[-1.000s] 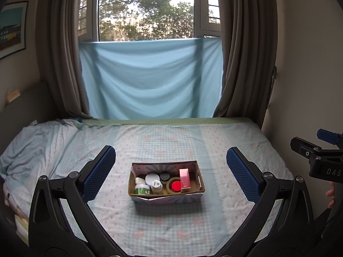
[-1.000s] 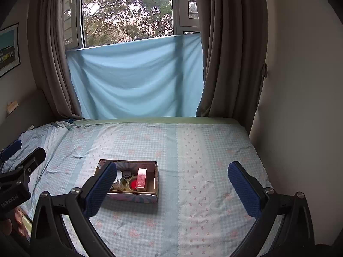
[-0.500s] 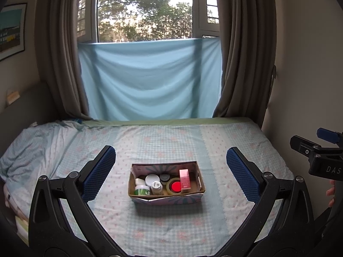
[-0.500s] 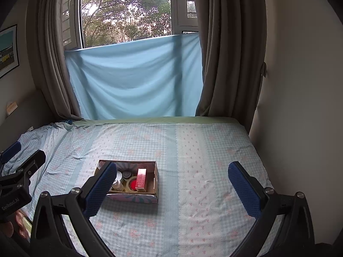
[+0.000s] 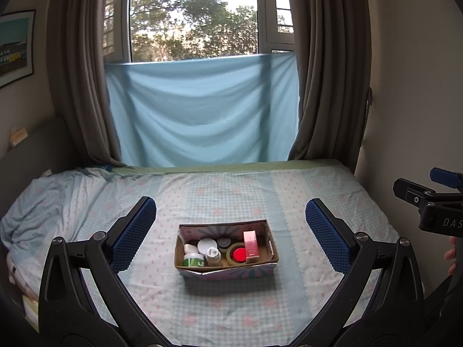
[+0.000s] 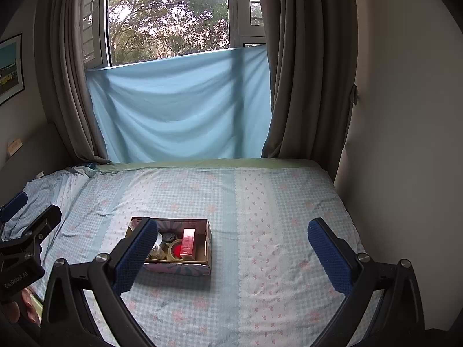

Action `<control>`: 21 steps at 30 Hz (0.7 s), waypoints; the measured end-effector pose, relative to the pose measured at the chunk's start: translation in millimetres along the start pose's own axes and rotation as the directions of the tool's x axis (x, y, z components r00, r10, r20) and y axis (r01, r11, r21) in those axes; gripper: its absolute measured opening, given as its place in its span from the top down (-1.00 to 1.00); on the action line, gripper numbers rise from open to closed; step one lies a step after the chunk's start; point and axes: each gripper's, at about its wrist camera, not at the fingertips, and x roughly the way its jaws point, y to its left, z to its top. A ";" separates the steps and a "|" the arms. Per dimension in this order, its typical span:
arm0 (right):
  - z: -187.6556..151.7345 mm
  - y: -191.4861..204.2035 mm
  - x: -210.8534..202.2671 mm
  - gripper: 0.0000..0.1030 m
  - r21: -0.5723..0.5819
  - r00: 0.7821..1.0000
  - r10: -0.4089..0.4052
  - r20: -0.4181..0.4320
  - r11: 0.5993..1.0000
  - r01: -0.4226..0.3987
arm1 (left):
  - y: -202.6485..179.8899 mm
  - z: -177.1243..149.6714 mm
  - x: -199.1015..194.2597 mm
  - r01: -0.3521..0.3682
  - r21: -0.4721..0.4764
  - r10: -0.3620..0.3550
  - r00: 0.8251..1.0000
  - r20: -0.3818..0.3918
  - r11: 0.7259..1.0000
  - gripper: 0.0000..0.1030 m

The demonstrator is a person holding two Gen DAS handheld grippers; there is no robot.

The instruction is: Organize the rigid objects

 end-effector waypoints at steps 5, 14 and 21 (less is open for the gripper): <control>0.0 -1.2 0.6 -1.00 0.004 1.000 -0.003 0.001 1.000 0.003 | -2.2 -1.3 -0.6 -0.007 0.003 0.007 1.000 0.012 1.000 -1.00; 0.1 2.0 2.4 -1.00 -0.002 1.000 0.008 -0.001 1.000 -0.008 | -0.1 -1.6 -4.1 0.029 -0.046 -0.026 0.998 0.052 0.999 -1.00; 1.8 2.9 3.6 -1.00 -0.005 1.000 0.017 -0.001 1.000 -0.017 | -5.4 -2.5 -3.5 -0.051 -0.015 0.052 0.996 0.071 0.999 -1.00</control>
